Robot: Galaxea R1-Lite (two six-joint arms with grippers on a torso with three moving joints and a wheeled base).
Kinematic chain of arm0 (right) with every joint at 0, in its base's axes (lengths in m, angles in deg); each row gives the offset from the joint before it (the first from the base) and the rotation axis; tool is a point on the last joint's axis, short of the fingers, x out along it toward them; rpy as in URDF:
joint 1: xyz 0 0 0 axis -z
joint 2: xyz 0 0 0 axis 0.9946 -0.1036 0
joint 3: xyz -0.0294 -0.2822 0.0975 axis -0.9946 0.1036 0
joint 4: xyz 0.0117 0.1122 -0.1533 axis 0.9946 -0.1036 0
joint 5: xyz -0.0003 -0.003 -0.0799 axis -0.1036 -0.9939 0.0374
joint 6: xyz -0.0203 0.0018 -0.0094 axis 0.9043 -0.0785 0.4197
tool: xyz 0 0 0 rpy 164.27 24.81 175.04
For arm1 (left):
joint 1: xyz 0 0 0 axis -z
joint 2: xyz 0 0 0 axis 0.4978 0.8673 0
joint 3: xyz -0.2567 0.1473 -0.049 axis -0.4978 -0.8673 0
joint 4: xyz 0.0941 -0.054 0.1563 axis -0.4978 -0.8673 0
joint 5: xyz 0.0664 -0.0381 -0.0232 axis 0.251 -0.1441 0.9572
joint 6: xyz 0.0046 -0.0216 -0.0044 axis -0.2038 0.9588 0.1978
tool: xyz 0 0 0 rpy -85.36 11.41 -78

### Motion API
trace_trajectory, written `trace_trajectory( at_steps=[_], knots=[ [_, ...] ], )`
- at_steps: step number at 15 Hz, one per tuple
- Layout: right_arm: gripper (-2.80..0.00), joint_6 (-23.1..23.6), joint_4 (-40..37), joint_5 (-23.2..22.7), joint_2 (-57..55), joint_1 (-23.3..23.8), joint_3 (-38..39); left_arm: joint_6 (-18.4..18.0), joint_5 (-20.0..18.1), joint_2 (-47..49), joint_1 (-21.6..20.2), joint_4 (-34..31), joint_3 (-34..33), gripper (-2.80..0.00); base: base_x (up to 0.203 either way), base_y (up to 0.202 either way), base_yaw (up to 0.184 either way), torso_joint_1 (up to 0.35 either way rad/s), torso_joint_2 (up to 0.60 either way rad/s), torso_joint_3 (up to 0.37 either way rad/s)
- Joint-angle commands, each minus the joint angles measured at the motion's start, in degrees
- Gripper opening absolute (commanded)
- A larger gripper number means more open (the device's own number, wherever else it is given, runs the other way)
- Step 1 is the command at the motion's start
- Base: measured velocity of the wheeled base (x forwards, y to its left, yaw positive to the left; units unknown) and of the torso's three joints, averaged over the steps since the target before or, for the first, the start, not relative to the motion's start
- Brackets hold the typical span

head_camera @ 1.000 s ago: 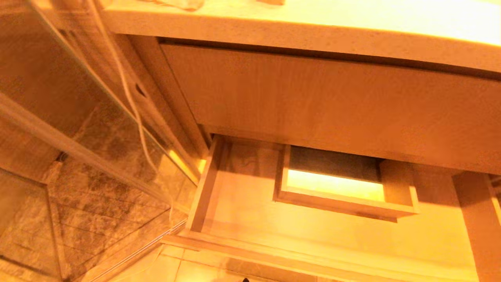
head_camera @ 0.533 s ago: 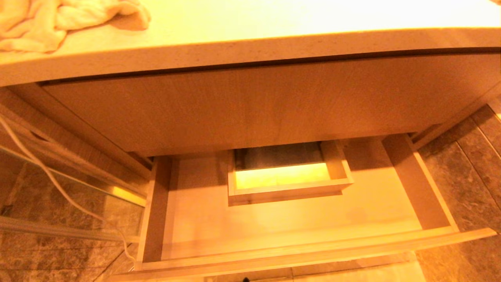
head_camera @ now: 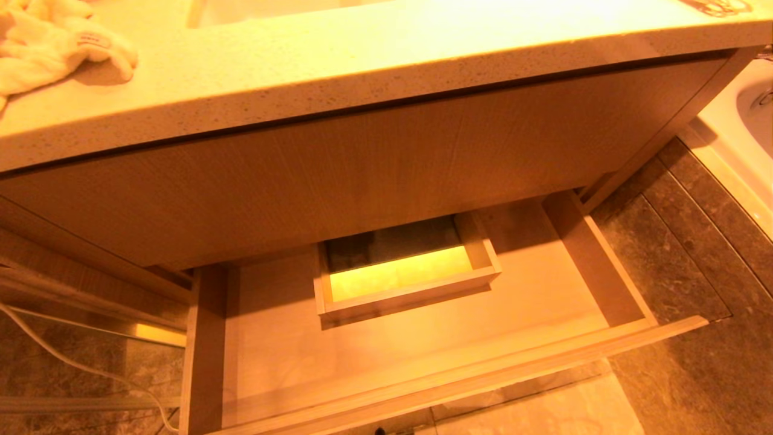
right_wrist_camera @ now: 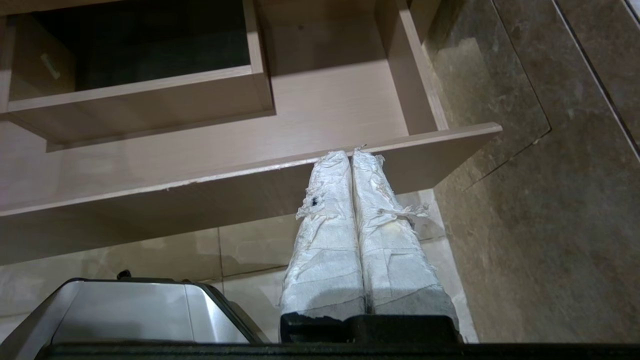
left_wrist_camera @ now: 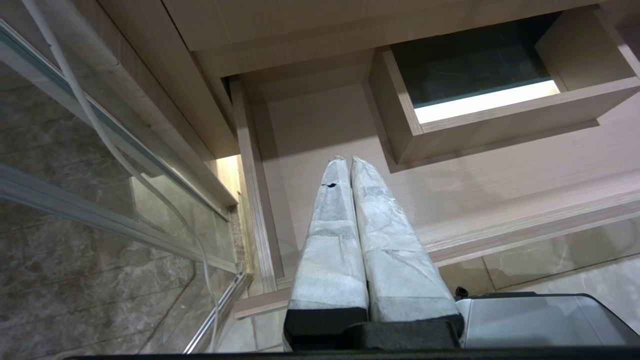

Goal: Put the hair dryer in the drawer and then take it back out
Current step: Pick up the hairdryer

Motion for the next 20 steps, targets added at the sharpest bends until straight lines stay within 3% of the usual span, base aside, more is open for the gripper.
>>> trace_trajectory(
  at_steps=[1, 10, 15, 20],
  knots=[
    [-2.80, -0.03, 0.00, -0.01, -0.07, 0.00, 0.00, 0.02, 0.02, 0.00, 0.00, 0.02, 0.00, -2.80, 0.000, 0.000, 0.000, 0.000, 0.00, 0.000],
    [-2.80, -0.34, 0.00, -0.01, -0.07, 0.00, 0.00, 0.02, 0.09, 0.08, 0.00, 0.02, 0.00, -2.80, 0.000, 0.000, 0.000, 0.041, -0.10, -0.051],
    [-2.80, -0.29, 0.00, 0.07, -0.07, 0.00, 0.00, 0.02, 0.02, 0.05, 0.00, 0.02, 0.03, -2.80, 0.004, -0.006, 0.147, 0.221, -0.49, -0.260],
    [-2.80, -0.29, 0.00, 0.07, -0.07, 0.00, 0.00, 0.02, 0.08, 0.08, 0.00, 0.02, 0.00, -2.80, 0.001, -0.003, 0.094, 0.054, -0.11, -0.061]
  ],
)
